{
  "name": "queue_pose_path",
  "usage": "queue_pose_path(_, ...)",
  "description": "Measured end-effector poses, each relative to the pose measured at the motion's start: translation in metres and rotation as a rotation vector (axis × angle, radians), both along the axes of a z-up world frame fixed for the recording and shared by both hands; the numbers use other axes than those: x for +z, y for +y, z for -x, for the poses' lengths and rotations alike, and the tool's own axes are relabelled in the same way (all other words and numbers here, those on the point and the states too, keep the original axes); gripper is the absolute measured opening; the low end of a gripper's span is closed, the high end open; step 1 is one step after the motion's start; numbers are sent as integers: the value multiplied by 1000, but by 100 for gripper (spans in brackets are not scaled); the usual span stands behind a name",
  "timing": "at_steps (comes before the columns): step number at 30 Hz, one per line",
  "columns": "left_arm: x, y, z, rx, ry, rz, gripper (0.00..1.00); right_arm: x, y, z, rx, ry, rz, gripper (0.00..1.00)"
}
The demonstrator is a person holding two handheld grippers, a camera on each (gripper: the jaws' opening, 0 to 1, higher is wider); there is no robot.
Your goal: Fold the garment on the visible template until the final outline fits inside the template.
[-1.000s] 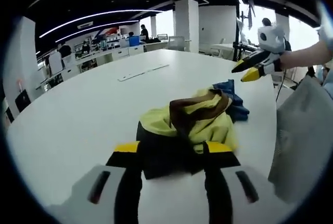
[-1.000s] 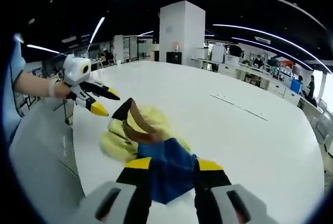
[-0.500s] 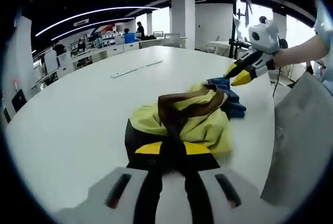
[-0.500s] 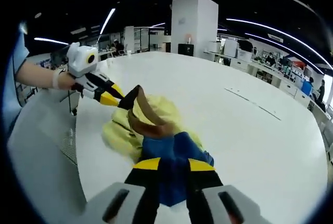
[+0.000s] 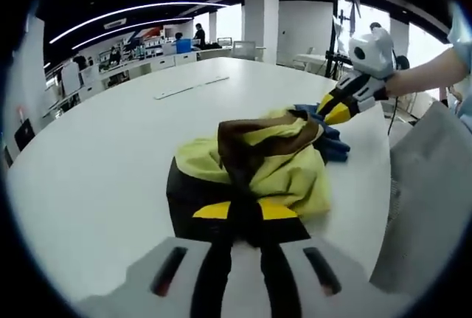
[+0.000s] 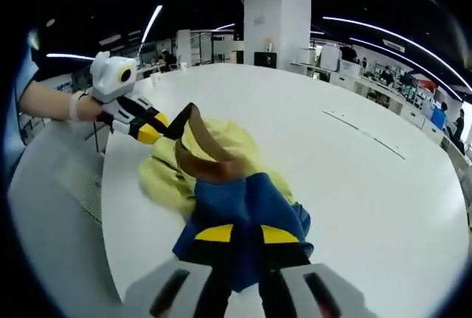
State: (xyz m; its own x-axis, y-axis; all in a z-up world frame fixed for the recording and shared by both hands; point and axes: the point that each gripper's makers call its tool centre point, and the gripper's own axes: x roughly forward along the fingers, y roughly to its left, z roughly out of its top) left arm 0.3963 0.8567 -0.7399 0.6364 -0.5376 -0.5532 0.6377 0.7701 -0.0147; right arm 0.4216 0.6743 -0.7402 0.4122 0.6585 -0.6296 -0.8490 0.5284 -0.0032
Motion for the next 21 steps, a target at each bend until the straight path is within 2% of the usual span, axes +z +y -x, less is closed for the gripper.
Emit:
queue_pose_path(9, 3, 7, 5, 22, -5, -3, 6, 11, -2, 12, -7, -15, -25, 4)
queue_pose_path(15, -4, 9, 3, 35, 18, -9, 5, -1, -9, 8, -44, 2, -20, 3)
queue_pose_path(21, -11, 4, 3, 16, 29, -28, 4, -9, -6, 3, -50, 6, -9, 3)
